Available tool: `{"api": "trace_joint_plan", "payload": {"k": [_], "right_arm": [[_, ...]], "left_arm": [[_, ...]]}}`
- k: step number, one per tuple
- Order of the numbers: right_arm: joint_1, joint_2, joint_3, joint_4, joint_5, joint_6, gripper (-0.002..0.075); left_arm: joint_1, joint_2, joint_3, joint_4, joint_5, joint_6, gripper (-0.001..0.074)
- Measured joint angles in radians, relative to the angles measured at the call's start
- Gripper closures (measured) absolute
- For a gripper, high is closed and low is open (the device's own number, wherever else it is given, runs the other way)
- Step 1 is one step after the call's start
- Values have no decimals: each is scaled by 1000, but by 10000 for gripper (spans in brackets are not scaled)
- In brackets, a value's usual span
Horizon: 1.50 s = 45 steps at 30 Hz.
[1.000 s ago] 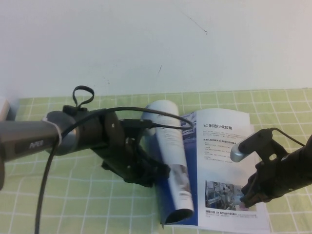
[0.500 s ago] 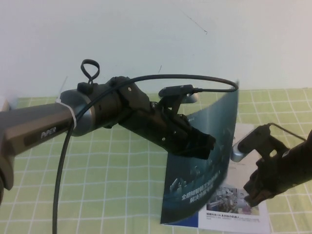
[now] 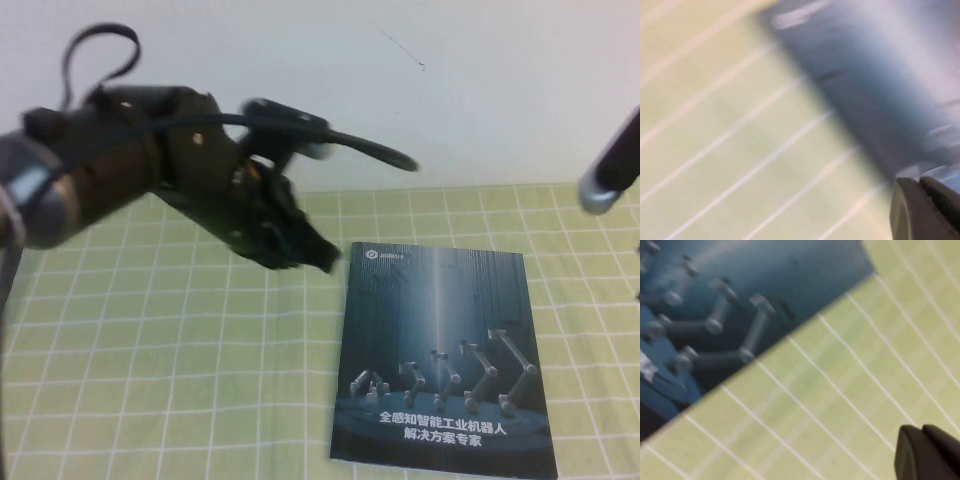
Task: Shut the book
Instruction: 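Close the open booklet and leave it lying on the table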
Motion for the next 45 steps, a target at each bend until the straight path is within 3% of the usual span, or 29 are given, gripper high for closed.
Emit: {"api": "trace_joint_plan", "payload": {"k": [5,10,21,30,35,45], "right_arm": [[0,-119,-19,-150,170,163,729],[-2,-297,52,-159,187,257,729],[-2,-696,350,-56,62,334,729],[-2,-1009,647,105,-40,345,729],[-2,-1134,719,154,-38,345,729],[-2,-1164,720,170,-38,345,729]], "left_arm": [[37,-140,8,393,113,-275,737],[39,-350,116,571,119,-435,737],[39,-888,593,573,-172,-505,737],[39,-1212,1019,496,-574,-506,737],[39,-1304,1137,491,-713,-506,737],[39,-1321,1169,491,-718,-506,737]]}}
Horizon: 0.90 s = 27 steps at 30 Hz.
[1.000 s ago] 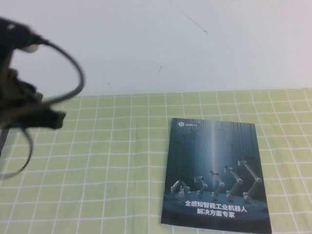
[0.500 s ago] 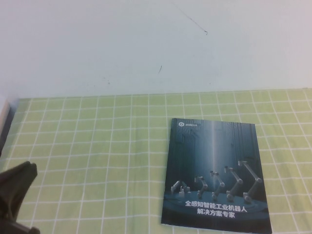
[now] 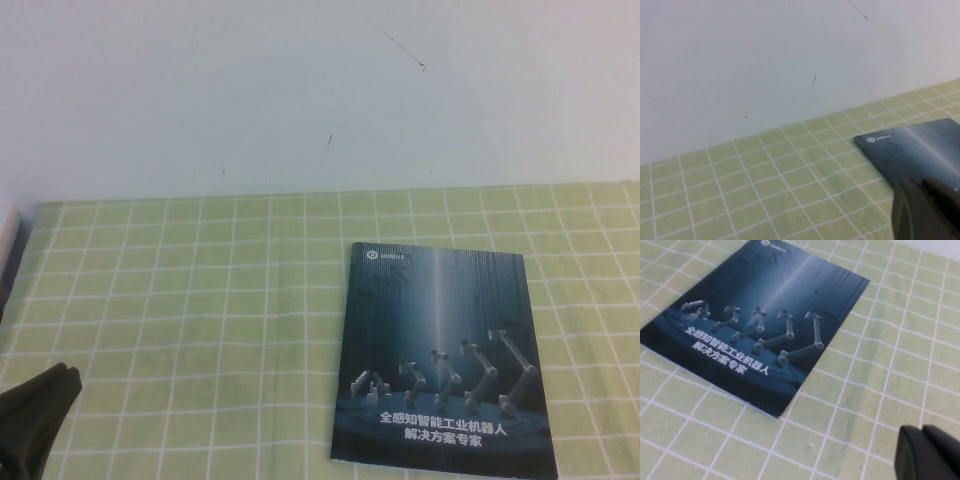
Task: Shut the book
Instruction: 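Close the open booklet and leave it lying on the table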
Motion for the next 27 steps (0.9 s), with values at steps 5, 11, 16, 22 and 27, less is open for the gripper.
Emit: {"api": "trace_joint_plan", "payload": {"k": [5,11,16,22,27], "right_arm": [[0,0,0,2,-2,0,729],[0,0,0,2,-2,0,729],[0,0,0,3,-2,0,729],[0,0,0,5,-2,0,729],[0,0,0,5,-2,0,729]], "left_arm": [[0,0,4,-11,-21,-14,737],[0,0,4,-15,-29,-20,737],[0,-6,4,-15,-5,-20,737],[56,-170,38,-26,248,-22,737],[202,-308,112,-48,290,-22,737]]}}
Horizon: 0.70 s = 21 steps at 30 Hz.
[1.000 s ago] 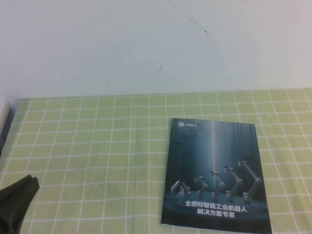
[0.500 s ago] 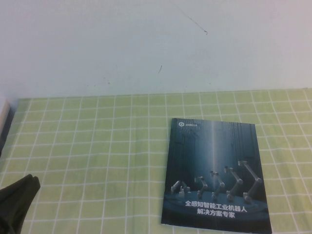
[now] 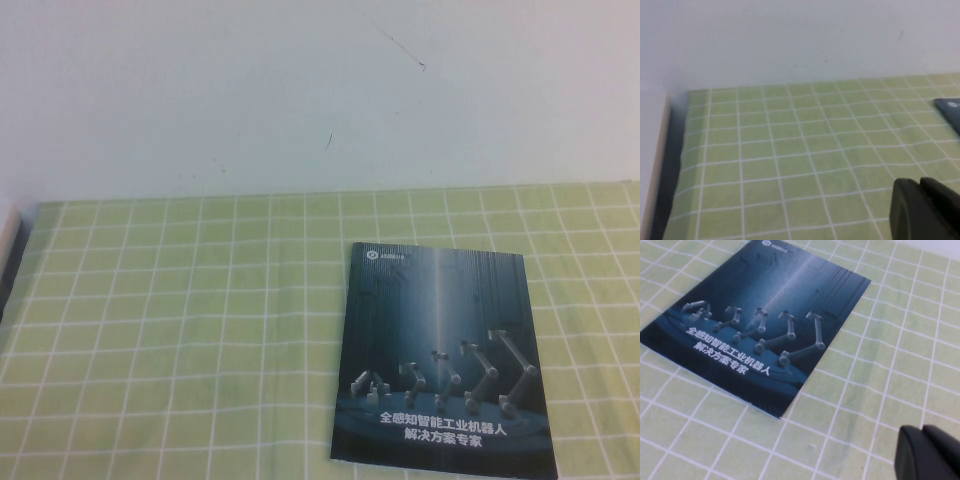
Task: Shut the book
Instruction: 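Close the open booklet and leave it lying on the table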
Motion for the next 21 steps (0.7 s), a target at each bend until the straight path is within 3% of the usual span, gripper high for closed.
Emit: {"api": "trace_joint_plan", "payload": {"k": [7,21], "right_arm": [[0,0,0,0,0,0,729],[0,0,0,0,0,0,729]], "left_arm": [[164,-86,131,-89,4,0,737],[169,-90,145,-146,31,176,737]]}}
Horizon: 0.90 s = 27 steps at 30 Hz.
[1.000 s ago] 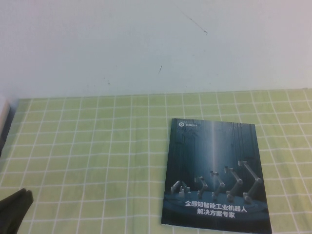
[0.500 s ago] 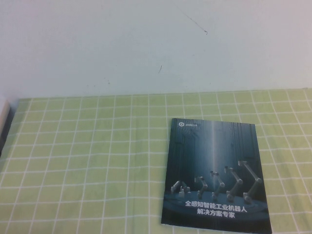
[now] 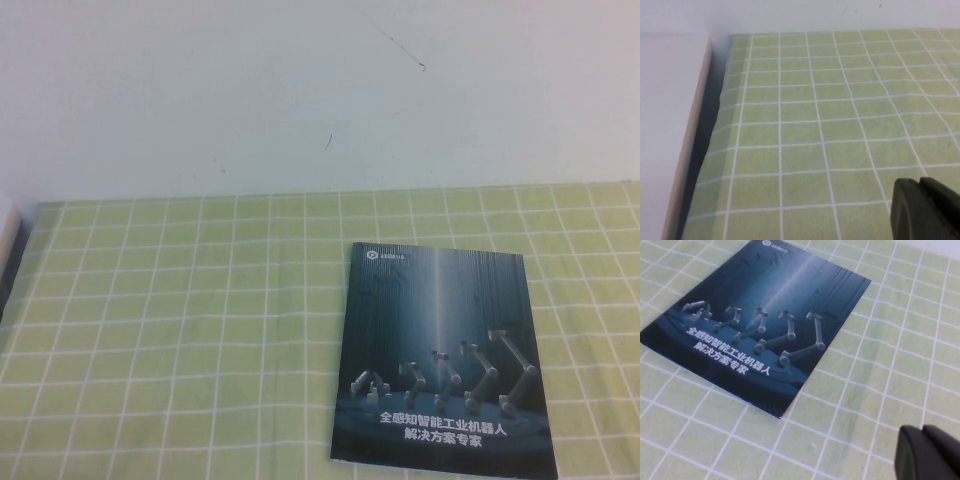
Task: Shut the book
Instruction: 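Close the open booklet and leave it lying on the table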
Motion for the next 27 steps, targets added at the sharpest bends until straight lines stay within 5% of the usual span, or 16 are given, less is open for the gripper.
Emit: {"api": "trace_joint_plan", "payload": {"k": [6,27], "right_arm": [[0,0,0,0,0,0,729],[0,0,0,0,0,0,729]], "left_arm": [[0,0,0,-74,-6,188,737],[0,0,0,-144,-28,161,737]]}}
